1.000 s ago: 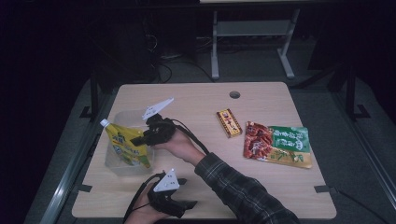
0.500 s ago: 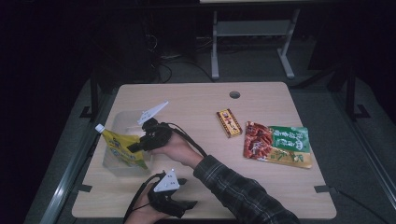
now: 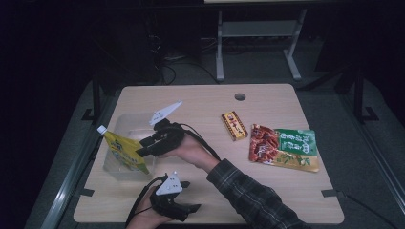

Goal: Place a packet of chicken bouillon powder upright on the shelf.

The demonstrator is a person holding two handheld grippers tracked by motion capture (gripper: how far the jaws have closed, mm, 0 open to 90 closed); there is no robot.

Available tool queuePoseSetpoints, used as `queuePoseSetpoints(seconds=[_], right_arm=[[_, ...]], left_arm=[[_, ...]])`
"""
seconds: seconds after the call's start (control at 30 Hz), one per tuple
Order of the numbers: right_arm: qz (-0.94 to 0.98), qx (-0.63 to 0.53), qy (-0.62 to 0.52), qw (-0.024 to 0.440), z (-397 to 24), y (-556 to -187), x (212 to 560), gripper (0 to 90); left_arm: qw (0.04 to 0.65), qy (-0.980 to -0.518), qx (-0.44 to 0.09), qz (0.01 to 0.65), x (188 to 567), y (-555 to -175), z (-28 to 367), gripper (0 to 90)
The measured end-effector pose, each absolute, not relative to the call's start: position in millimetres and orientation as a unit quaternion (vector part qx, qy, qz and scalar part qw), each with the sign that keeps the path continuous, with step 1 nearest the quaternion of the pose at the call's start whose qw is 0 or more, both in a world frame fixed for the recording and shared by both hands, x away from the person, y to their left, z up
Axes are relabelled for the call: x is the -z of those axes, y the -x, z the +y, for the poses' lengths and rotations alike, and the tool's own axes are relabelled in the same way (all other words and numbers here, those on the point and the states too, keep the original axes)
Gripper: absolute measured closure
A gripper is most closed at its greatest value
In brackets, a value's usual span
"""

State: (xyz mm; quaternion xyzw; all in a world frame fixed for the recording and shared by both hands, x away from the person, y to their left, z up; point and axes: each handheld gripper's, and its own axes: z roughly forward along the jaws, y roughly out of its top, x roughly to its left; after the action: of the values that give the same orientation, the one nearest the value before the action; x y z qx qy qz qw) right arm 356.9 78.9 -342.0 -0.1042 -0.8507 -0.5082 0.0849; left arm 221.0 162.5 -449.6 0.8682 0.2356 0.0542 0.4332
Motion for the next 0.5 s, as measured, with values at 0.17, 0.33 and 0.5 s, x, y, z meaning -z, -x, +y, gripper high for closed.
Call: queuePoseSetpoints(seconds=[0.17,0.33,0.5], right_arm=[[-0.851,0.508,0.126,0.044,48.1,-357.2,338.2,45.2],[-0.856,0.494,0.151,-0.001,19.3,-360.0,340.4,43.5],[-0.857,0.478,0.186,-0.047,-11.3,-360.8,343.7,43.9]], left_arm=[[0.426,-0.872,-0.057,0.233,449.1,-223.9,165.5,18.7],[0.425,-0.872,-0.056,0.238,448.3,-226.2,168.8,18.6],[0.427,-0.869,-0.059,0.242,447.6,-229.0,172.7,18.6]])
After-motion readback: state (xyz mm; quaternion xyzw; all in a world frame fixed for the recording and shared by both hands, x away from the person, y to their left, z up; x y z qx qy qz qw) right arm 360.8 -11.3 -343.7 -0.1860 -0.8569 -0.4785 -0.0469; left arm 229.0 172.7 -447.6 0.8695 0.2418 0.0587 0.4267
